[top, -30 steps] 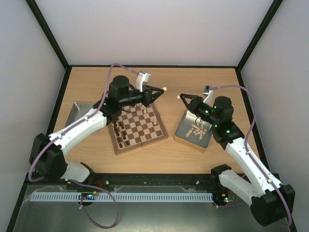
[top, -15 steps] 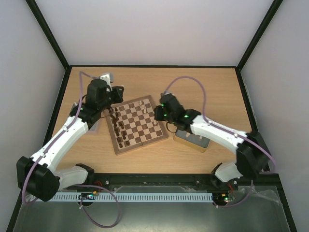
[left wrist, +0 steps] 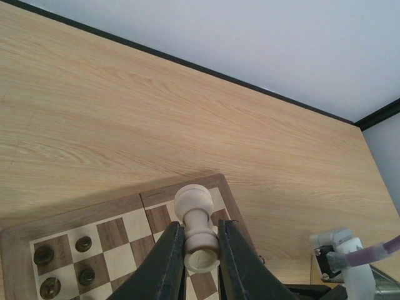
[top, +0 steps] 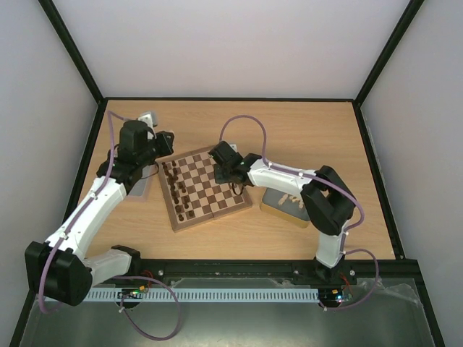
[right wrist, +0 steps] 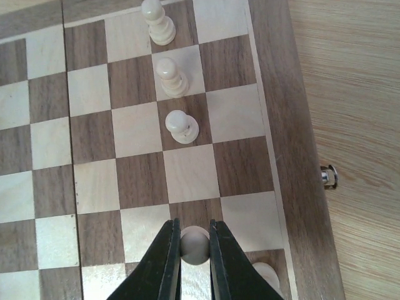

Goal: Set up the chess pieces on the board
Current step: Place the chess piece on the chessboard.

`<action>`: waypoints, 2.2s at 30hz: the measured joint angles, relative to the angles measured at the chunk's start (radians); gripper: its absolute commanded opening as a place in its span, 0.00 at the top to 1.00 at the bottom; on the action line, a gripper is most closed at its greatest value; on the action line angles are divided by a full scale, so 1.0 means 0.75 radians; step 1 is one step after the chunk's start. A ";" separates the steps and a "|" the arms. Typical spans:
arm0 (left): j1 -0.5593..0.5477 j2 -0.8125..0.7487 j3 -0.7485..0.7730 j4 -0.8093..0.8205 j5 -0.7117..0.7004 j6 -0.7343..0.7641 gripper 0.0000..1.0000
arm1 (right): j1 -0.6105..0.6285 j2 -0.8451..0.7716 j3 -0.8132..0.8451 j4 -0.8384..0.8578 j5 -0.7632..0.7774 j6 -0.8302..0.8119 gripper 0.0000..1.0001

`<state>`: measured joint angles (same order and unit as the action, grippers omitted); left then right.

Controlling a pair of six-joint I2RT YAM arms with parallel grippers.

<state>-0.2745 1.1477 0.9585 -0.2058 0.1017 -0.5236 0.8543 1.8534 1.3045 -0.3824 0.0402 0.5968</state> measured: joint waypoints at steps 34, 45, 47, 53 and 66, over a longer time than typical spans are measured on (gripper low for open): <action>0.018 0.015 -0.038 0.028 0.071 0.001 0.93 | 0.002 0.254 0.212 -0.066 0.062 -0.046 0.85; 0.021 0.016 -0.038 0.039 0.081 0.001 0.93 | 0.002 0.255 0.215 -0.067 0.039 -0.051 0.66; 0.021 0.016 -0.038 0.039 0.090 0.002 0.93 | 0.002 0.254 0.215 -0.068 0.032 -0.045 0.61; 0.021 0.021 -0.038 0.036 0.135 0.006 0.92 | 0.002 0.183 0.213 -0.074 0.034 -0.018 0.52; -0.267 0.244 0.207 -0.362 0.181 0.135 0.90 | -0.020 -0.522 -0.235 0.064 0.385 0.208 0.48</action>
<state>-0.4747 1.3304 1.1133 -0.4774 0.2375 -0.4225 0.8394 1.4616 1.1278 -0.3347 0.3290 0.7528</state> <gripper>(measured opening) 0.131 0.510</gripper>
